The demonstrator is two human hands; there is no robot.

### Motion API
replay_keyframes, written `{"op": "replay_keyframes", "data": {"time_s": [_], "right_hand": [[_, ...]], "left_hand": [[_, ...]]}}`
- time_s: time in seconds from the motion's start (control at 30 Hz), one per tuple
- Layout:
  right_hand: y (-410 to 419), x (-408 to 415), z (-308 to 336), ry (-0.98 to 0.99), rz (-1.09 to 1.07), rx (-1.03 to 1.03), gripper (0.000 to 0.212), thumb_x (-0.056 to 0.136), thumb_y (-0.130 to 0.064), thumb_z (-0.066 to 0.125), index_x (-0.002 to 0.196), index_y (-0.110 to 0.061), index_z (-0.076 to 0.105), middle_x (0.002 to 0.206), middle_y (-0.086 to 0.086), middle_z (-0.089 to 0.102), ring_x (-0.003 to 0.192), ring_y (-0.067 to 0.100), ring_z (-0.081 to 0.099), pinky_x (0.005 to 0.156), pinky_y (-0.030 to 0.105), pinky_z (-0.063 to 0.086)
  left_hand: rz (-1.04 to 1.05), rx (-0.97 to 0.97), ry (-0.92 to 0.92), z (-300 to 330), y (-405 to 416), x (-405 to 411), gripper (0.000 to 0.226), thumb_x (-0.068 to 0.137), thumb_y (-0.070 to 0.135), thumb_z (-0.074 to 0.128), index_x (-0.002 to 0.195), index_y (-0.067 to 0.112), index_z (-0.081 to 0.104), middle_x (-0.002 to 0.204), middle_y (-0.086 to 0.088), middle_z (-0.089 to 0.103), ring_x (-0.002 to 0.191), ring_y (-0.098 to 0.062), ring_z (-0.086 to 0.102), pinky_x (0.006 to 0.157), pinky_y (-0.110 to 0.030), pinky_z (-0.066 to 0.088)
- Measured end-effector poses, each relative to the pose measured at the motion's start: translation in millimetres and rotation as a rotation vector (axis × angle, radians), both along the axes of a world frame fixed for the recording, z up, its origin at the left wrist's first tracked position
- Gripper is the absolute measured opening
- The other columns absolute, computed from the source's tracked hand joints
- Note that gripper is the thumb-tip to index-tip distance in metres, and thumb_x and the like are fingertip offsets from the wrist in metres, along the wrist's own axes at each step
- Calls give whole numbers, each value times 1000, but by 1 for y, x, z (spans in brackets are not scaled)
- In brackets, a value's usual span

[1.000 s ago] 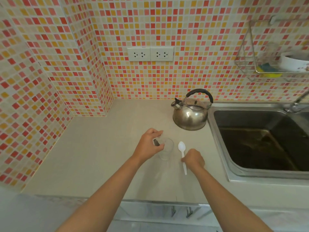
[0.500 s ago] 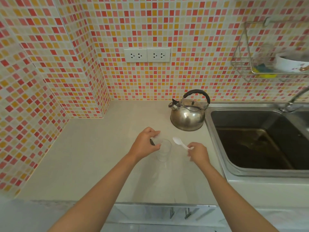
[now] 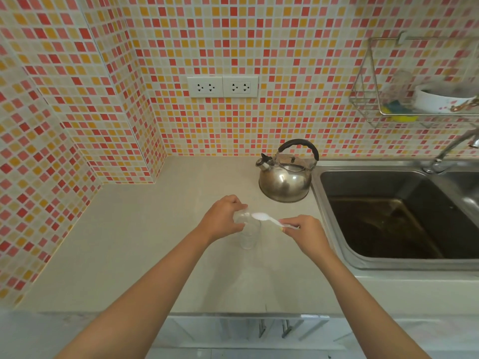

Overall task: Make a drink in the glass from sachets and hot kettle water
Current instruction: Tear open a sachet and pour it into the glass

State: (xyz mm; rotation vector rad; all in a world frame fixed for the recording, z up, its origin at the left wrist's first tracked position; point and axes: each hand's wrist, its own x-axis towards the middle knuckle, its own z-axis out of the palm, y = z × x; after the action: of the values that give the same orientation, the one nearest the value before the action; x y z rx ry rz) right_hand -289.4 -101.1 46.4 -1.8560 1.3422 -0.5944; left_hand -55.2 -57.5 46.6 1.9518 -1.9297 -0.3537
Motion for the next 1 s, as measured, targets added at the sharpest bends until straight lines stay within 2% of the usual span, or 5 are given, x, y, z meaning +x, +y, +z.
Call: {"op": "replay_keyframes", "data": {"time_s": [0.07, 0.27, 0.53, 0.77, 1.0], "right_hand": [[1, 2, -2, 22, 1, 3, 20, 84, -15, 69, 102, -21, 76, 94, 6, 75, 88, 24, 68, 82, 46, 56], [0, 5, -7, 45, 6, 21, 22, 84, -13, 69, 106, -17, 74, 103, 5, 74, 85, 13, 62, 77, 29, 53], [-1, 12, -8, 137, 8, -5, 22, 86, -17, 67, 107, -17, 74, 105, 5, 74, 92, 22, 67, 80, 34, 57], [1, 14, -6, 215, -10, -33, 22, 87, -15, 65, 107, -18, 74, 104, 4, 74, 89, 22, 67, 74, 28, 53], [2, 15, -3, 282, -11, -60, 21, 87, -13, 63, 103, -19, 75, 99, 6, 75, 87, 25, 67, 73, 33, 54]], "left_hand": [[-24, -2, -33, 1, -1, -2, 55, 80, 31, 71, 132, 20, 58, 116, 3, 56, 84, -8, 46, 78, -19, 41], [-139, -13, -243, 3, -1, -4, 54, 81, 32, 66, 133, 21, 57, 119, 0, 56, 108, -19, 51, 90, -27, 38], [-275, -6, -506, 8, -3, -13, 40, 84, 22, 60, 123, 17, 63, 110, -5, 57, 95, -22, 51, 78, -30, 36], [-328, 11, -665, 10, -9, -21, 31, 87, 16, 51, 115, 11, 63, 107, -6, 56, 97, -24, 51, 74, -30, 30], [-404, 26, -815, 13, -13, -26, 24, 87, 7, 48, 103, 11, 65, 102, -6, 54, 96, -24, 49, 75, -31, 30]]}}
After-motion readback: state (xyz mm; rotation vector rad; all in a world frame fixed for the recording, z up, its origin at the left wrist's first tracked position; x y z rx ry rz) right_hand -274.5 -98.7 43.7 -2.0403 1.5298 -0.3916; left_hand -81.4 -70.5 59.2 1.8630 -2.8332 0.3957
